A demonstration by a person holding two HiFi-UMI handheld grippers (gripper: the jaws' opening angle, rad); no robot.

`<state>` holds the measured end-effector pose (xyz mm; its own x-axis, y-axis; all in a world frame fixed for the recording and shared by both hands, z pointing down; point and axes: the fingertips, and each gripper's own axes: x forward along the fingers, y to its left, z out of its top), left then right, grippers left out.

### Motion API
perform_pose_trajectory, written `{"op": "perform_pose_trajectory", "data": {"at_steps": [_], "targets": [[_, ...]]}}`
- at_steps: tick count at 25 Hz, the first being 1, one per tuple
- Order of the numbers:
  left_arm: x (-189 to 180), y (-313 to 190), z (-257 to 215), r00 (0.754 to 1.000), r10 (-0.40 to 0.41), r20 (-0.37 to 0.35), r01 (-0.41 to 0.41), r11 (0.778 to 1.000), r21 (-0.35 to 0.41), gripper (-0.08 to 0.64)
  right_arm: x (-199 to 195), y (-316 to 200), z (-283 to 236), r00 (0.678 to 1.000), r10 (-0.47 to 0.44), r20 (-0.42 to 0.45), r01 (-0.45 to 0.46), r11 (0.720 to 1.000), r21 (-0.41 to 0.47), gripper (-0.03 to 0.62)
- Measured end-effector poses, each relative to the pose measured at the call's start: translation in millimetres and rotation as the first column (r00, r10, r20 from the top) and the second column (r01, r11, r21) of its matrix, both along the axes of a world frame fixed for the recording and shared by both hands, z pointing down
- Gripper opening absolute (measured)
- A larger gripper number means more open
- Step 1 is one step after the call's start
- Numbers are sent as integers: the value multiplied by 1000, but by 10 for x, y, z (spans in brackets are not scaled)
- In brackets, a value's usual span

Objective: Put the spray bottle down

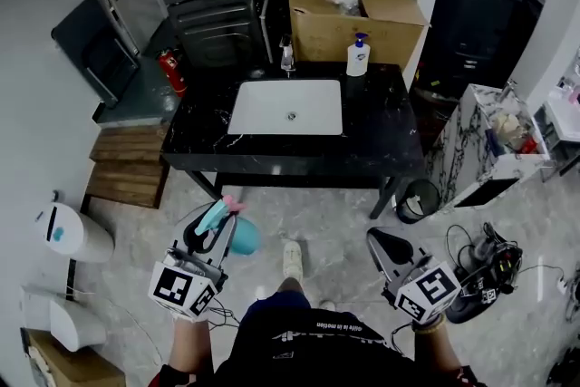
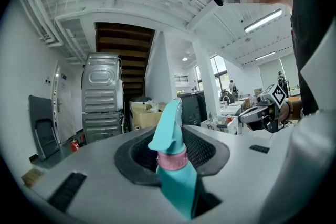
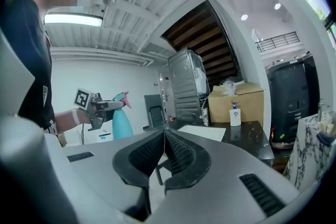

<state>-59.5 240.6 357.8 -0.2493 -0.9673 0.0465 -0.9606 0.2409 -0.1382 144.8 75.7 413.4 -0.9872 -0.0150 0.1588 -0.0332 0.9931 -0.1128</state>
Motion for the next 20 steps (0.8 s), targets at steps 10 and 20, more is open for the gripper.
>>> {"op": "perform_pose_trajectory", "data": {"at_steps": [10, 20], "targets": [[-1081, -898, 89, 997, 79, -19, -78, 996, 44, 135, -1053, -632, -78, 998, 38, -44, -36, 999, 36, 40], [-2545, -1403, -119, 994, 106, 10, -107, 992, 65, 135, -2586, -1003, -433, 999, 37, -9, -36, 999, 37, 40]]}}
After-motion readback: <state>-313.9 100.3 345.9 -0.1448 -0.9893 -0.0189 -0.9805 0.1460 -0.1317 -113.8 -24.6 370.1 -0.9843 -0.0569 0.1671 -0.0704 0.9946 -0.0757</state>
